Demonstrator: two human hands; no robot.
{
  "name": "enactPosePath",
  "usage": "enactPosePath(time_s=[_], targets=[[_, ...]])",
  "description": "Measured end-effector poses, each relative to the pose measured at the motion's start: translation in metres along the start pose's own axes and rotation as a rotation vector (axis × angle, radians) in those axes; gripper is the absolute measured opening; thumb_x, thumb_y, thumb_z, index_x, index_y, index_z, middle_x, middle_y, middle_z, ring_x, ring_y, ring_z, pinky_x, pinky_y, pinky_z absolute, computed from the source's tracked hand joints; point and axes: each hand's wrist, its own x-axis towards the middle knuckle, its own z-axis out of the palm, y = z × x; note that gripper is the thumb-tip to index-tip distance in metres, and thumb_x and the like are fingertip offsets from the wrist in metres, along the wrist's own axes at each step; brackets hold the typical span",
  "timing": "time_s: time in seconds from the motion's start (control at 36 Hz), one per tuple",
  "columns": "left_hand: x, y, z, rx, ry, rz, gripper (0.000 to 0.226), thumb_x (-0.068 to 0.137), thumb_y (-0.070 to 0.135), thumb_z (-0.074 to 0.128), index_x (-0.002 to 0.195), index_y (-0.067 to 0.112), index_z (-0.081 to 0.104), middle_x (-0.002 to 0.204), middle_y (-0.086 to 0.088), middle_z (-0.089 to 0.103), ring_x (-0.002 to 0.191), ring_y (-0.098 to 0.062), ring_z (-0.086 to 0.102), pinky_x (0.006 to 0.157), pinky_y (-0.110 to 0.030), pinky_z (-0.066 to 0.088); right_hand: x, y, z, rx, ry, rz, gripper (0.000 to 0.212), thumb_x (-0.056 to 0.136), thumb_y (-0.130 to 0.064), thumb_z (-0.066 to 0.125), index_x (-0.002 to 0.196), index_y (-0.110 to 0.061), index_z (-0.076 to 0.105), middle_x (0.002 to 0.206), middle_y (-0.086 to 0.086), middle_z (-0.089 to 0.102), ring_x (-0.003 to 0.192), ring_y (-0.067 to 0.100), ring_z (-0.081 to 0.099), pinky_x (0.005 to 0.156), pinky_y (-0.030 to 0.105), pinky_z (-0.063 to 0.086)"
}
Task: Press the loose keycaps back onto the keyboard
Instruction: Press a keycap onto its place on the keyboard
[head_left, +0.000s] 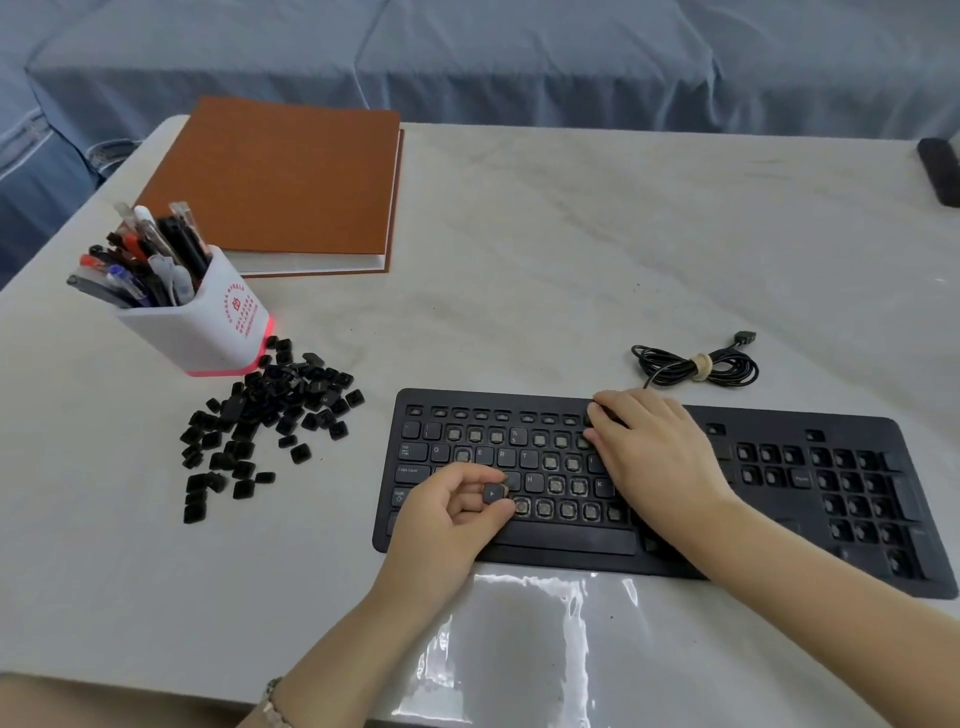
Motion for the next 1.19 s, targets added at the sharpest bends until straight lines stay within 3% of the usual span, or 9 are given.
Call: enactPosePath(time_s=[0.17,0.36,0.44,0.5,0.56,0.75,0.97,1.08,1.19], targets=[[0.000,-0.004,-0.002,-0.004,0.023,0.004,0.024,0.078,-0.001,0.072,0.089,0.020,0.068,0.083,0.000,0.066,0.066,0.008,0.059,0.065,-0.003,0.042,-0.010,-0.005,-0.003,0.006,-0.128,0.051,0.040,0.088,-0.030,0.042,0.098,-0.004,0.070,0.106,0.012,0.067,0.092,0.029,0.065,0.072,0.036,0.052],[-0.002,-0.003,-0.003,-0.048,0.080,0.026,0.024,0.076,0.005,0.075,0.087,0.027,0.069,0.074,-0.004,0.073,0.074,-0.002,0.066,0.067,-0.002,0.041,-0.010,-0.011,-0.015,0.216,-0.236,0.231,0.030,0.085,-0.024,0.049,0.088,-0.010,0.075,0.110,0.011,0.068,0.105,0.030,0.063,0.091,0.039,0.044],[-0.001,0.004,-0.001,-0.053,0.081,0.089,0.025,0.073,0.002,0.076,0.085,0.023,0.069,0.066,0.000,0.071,0.063,0.003,0.063,0.063,-0.003,0.041,-0.010,-0.019,-0.032,0.476,-0.277,0.447,0.019,0.086,-0.022,0.064,0.073,-0.017,0.077,0.109,-0.001,0.068,0.118,0.015,0.052,0.101,0.018,0.026],[0.002,0.008,0.003,-0.021,0.063,0.157,0.028,0.071,-0.003,0.077,0.082,0.022,0.069,0.069,0.000,0.069,0.063,0.003,0.062,0.063,-0.005,0.043,-0.011,-0.028,-0.047,0.695,-0.247,0.614,0.016,0.085,-0.023,0.066,0.073,-0.021,0.076,0.096,-0.017,0.067,0.103,-0.004,0.054,0.088,0.002,0.029],[0.006,0.010,0.011,0.049,0.026,0.243,0.033,0.070,-0.003,0.077,0.081,0.027,0.069,0.082,0.005,0.067,0.073,0.003,0.062,0.068,-0.008,0.046,-0.013,-0.035,-0.058,0.958,-0.248,0.774,0.012,0.082,-0.024,0.067,0.075,-0.031,0.072,0.083,-0.023,0.067,0.087,-0.009,0.059,0.077,0.002,0.039],[0.007,0.019,0.048,0.264,-0.127,0.520,0.031,0.074,0.014,0.079,0.087,0.040,0.069,0.103,0.017,0.058,0.101,0.010,0.052,0.084,-0.002,0.035,-0.029,-0.028,-0.078,1.358,-0.211,1.054,0.024,0.073,-0.001,0.073,0.087,-0.020,0.067,0.068,-0.006,0.071,0.064,0.001,0.065,0.064,0.013,0.051],[0.009,0.002,0.085,0.472,-0.237,0.737,0.039,0.082,0.038,0.056,0.118,0.025,0.064,0.121,0.019,0.055,0.115,-0.001,0.048,0.102,-0.013,0.028,-0.073,0.008,-0.089,1.343,-0.069,1.174,0.030,0.074,0.013,0.066,0.077,-0.016,0.072,0.067,0.005,0.069,0.065,0.018,0.069,0.065,0.021,0.056],[0.017,-0.010,0.098,0.685,-0.191,0.904,0.039,0.087,0.029,0.049,0.122,0.015,0.060,0.130,-0.003,0.057,0.125,-0.015,0.044,0.107,-0.030,0.028,-0.099,0.030,-0.097,1.154,-0.075,1.192,0.025,0.072,0.007,0.071,0.084,-0.015,0.071,0.065,0.009,0.071,0.064,0.010,0.067,0.071,0.012,0.051],[0.025,-0.020,0.101,0.871,-0.118,0.857,0.050,0.089,0.036,0.043,0.135,0.017,0.046,0.144,-0.008,0.045,0.137,-0.020,0.030,0.112,-0.037,0.018,-0.118,0.052,-0.101,0.962,-0.084,1.133,0.027,0.068,0.006,0.075,0.085,-0.015,0.070,0.064,0.016,0.067,0.058,0.002,0.058,0.068,0.003,0.044]])
